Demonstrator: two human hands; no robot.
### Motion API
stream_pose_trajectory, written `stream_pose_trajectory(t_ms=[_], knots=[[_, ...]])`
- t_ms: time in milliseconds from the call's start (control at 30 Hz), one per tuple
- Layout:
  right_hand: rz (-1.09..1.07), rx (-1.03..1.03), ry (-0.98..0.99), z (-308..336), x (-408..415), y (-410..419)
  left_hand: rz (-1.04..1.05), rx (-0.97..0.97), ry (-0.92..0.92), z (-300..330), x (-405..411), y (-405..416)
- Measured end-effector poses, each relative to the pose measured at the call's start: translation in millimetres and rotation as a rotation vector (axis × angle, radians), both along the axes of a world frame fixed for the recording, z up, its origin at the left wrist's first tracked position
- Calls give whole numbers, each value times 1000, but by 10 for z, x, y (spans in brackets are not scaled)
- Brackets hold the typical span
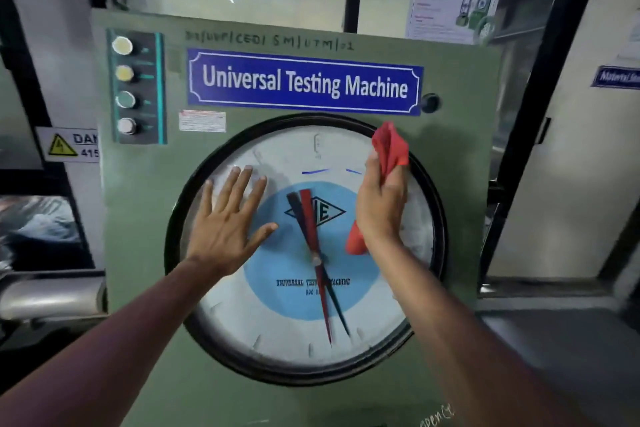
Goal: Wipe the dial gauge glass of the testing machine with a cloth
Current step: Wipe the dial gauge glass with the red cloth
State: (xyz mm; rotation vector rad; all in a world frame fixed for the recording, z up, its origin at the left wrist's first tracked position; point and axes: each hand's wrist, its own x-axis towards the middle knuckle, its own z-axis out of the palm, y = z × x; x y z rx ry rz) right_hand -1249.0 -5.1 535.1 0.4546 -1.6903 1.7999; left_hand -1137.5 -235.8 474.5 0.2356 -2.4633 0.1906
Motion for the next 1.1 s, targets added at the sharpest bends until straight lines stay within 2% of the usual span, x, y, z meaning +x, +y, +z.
stream_pose_trajectory(t_ms=[67, 133, 200, 267, 367, 533, 700, 767, 833, 1000, 1067, 1100], knots=[[-281, 314, 252, -133, -308, 43, 16, -98, 85, -71, -178, -56], [-489, 692, 256, -406, -549, 37, 18, -188, 166, -196, -326, -170], [-562, 895, 269, -711, -626, 42, 16, -258, 237, -296, -388, -275], [-592, 888, 278, -834, -693, -6, 11, -294, 281, -353, -472, -341], [-606, 845, 329, -609, -660, -330, 24, -300, 293, -351, -496, -333], [-414, 1031, 714, -450, -442, -872, 32, -319, 330, -369, -470, -340], [-322, 1201, 874, -706, -509, -469, 19, -322, 323, -373, -466, -355], [-388, 1184, 849, -467, -694, -325, 29, -316, 333, -368, -469, -346], [-468, 1113, 720, -321, -866, -132, 34, -307, 327, -373, -478, -344], [-567, 966, 409, -821, -741, 88, 35, -308, 328, -408, -515, -368], [-527, 959, 392, -743, -606, -200, 33, -306, 345, -411, -521, -350], [-481, 978, 456, -658, -530, -400, 30, -309, 350, -409, -518, -349]])
